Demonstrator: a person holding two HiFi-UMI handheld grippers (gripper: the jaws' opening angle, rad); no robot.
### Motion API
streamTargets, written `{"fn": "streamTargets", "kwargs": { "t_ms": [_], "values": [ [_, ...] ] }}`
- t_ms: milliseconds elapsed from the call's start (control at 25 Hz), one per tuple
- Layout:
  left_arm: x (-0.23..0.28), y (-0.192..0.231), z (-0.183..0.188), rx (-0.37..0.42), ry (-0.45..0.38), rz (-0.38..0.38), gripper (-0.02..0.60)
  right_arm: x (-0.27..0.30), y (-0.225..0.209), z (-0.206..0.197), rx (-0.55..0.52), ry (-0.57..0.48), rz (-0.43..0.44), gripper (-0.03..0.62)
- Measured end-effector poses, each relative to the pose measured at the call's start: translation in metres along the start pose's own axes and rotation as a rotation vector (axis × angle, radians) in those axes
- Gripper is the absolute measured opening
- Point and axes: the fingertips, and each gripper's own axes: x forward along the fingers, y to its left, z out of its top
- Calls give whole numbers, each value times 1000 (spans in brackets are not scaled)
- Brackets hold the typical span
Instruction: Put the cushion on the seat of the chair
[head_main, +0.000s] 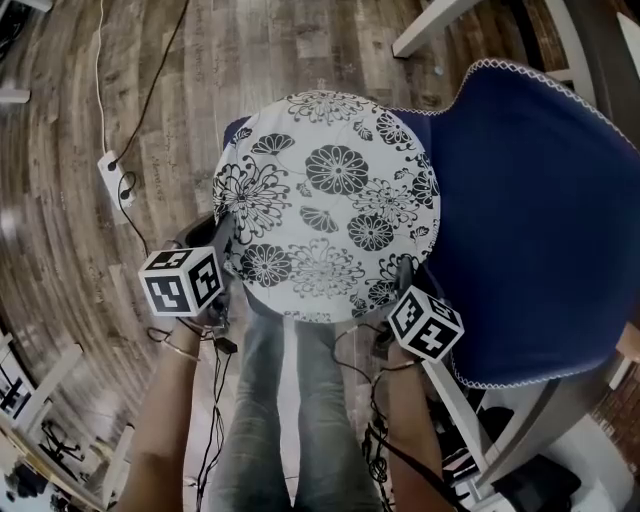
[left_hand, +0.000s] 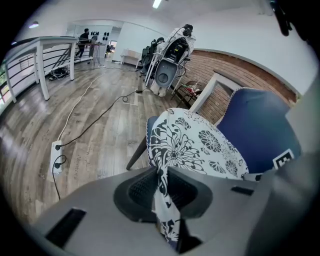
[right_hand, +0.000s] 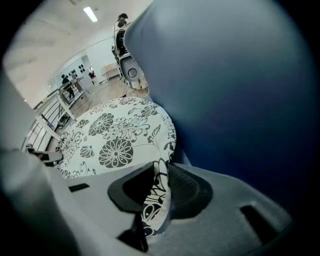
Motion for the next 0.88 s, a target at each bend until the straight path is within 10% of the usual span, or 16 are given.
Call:
{"fn": "streamTargets", "kwargs": {
  "t_ms": [880],
  "values": [
    [-54,-5,9,-57,-105,-10,190,-42,5,-7,-3,-46,7,199]
  ]
}}
